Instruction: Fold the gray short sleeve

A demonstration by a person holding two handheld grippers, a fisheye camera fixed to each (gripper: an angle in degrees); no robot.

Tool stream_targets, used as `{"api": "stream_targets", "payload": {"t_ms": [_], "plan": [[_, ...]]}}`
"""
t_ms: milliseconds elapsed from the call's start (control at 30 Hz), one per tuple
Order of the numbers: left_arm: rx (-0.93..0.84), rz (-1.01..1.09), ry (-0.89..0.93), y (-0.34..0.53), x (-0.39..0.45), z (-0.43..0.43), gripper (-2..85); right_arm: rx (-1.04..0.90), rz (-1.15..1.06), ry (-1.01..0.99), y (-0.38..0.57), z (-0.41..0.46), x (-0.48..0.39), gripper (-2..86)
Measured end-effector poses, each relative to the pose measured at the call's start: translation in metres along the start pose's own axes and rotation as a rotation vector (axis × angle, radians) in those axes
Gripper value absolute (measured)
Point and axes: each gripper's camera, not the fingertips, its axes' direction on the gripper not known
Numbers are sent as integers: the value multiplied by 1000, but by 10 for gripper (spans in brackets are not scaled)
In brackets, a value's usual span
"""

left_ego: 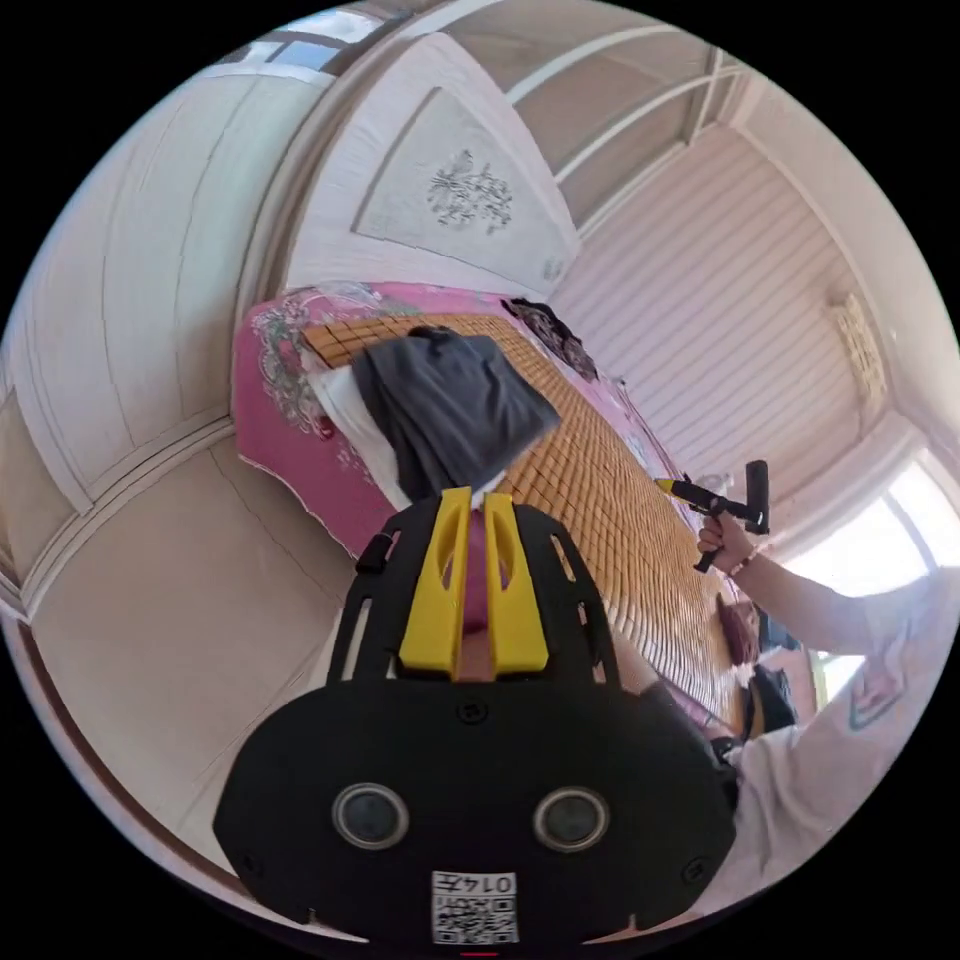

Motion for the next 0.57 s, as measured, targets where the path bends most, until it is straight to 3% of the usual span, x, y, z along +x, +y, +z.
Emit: {"api": "stream_targets", "payload": {"t_ms": [100,167,400,567], "plan": [[-46,167,107,45,69,6,-7,-74,88,261,128,-49,16,20],[-97,276,163,61,115,17,-9,-44,262,476,217,-109,19,8],[-183,848,453,103,333,81,-7,235,707,821,402,-253,-6,0],[-231,1063,694,148,471,121,34,304,883,1043,507,-298,-35,1]]}}
